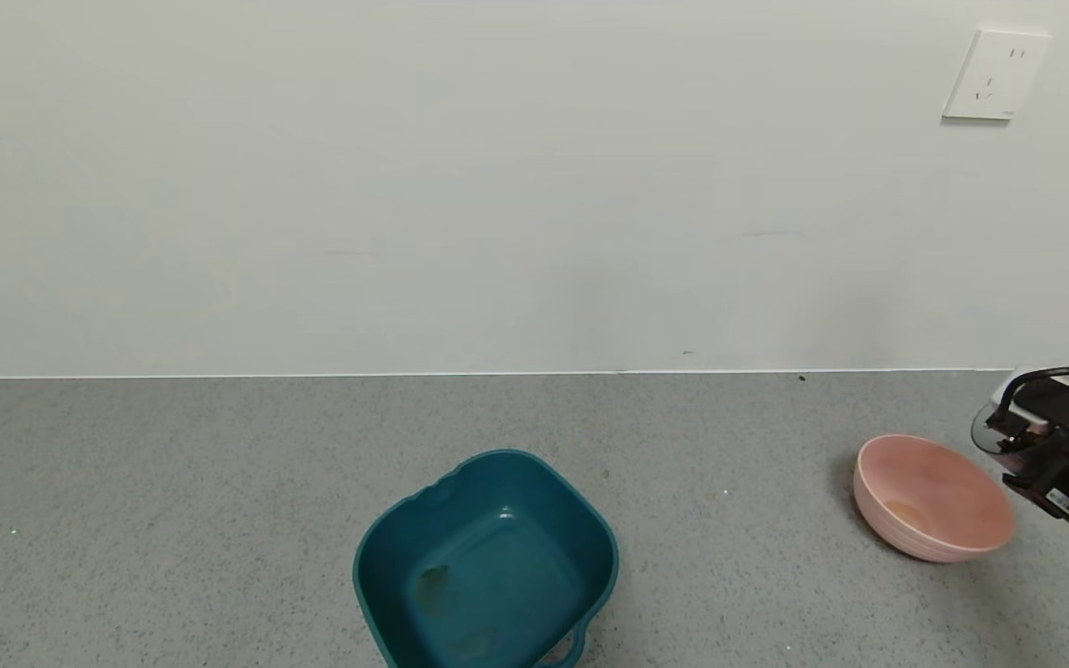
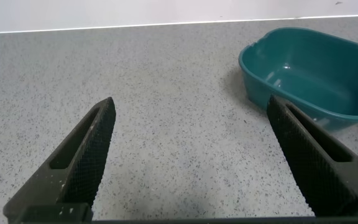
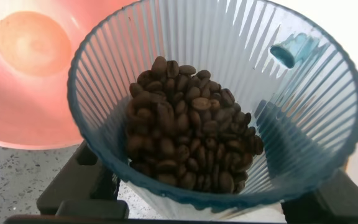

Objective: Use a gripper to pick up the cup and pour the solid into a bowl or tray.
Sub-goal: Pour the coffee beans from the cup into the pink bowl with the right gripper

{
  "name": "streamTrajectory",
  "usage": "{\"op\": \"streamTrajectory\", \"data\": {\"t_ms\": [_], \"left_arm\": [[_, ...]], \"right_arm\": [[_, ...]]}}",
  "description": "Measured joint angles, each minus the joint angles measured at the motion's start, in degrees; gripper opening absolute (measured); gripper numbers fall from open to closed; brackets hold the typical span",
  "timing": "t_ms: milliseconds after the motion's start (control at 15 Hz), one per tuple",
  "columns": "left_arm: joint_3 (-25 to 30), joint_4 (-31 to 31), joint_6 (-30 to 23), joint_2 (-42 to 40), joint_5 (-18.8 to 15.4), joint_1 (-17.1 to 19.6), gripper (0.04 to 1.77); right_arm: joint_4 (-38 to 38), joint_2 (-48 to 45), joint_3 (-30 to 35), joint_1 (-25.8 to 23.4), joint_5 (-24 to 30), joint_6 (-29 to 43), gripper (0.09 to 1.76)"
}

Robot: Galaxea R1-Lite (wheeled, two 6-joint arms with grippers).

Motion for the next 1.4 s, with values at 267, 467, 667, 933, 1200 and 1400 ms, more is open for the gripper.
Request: {"op": "streamTrajectory", "data": {"t_ms": [267,467,667,933,1200,1400], "left_arm": [[0.0,0.0,0.0,0.0,0.0,0.0,1.75],[0.0,0.0,0.0,0.0,0.0,0.0,1.75],[0.0,0.0,0.0,0.0,0.0,0.0,1.75],[0.0,0.0,0.0,0.0,0.0,0.0,1.75],[0.0,0.0,0.0,0.0,0.0,0.0,1.75],[0.0,0.0,0.0,0.0,0.0,0.0,1.75]], "right_arm": [[-0.2,1.3,-0.1,0.2,-1.5,-2.5,1.39],[-0.4,2.2,-0.1,1.3,-3.0,-3.3,1.39],[-0.7,2.9,-0.1,2.6,-5.1,-4.8,1.39],[-0.9,3.5,-0.1,4.0,-7.6,-7.1,1.39],[-1.9,4.1,-0.3,5.2,-9.7,-9.5,1.39],[-2.0,4.8,-0.6,6.2,-11.7,-10.6,1.39]]}}
